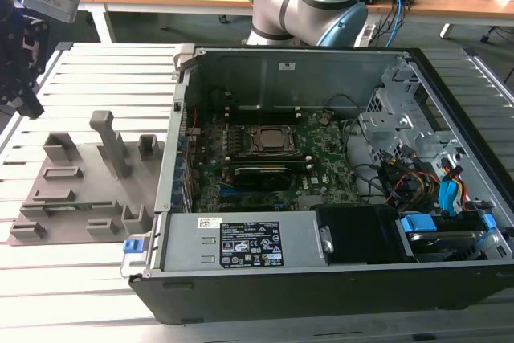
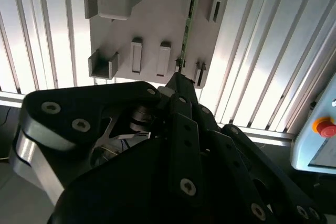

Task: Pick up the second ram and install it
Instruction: 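Pick up the second ram and move it above second insertion slot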

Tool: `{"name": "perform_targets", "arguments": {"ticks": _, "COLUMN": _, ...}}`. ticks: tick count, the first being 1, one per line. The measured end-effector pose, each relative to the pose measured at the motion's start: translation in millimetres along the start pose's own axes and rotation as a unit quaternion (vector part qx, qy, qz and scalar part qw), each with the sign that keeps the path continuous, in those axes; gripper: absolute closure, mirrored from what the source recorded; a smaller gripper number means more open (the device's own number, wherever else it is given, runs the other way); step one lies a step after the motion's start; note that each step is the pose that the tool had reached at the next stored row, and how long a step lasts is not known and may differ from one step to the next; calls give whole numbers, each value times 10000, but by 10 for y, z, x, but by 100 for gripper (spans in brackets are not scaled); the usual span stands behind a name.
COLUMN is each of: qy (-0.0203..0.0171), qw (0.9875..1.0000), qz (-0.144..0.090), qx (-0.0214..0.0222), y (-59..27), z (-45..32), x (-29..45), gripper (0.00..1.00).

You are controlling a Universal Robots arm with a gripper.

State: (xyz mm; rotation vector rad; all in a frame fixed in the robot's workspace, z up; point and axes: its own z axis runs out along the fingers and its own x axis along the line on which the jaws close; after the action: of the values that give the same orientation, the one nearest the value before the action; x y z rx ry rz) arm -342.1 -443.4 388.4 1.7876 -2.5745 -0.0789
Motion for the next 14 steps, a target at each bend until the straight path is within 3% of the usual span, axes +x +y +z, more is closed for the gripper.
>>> {"name": "perform_targets", "arguments": {"ticks": 14, "qy": 23, "qw": 9987, "qz": -504, "qx": -12, "y": 0, "z": 0, "x": 0, "gripper": 89}}
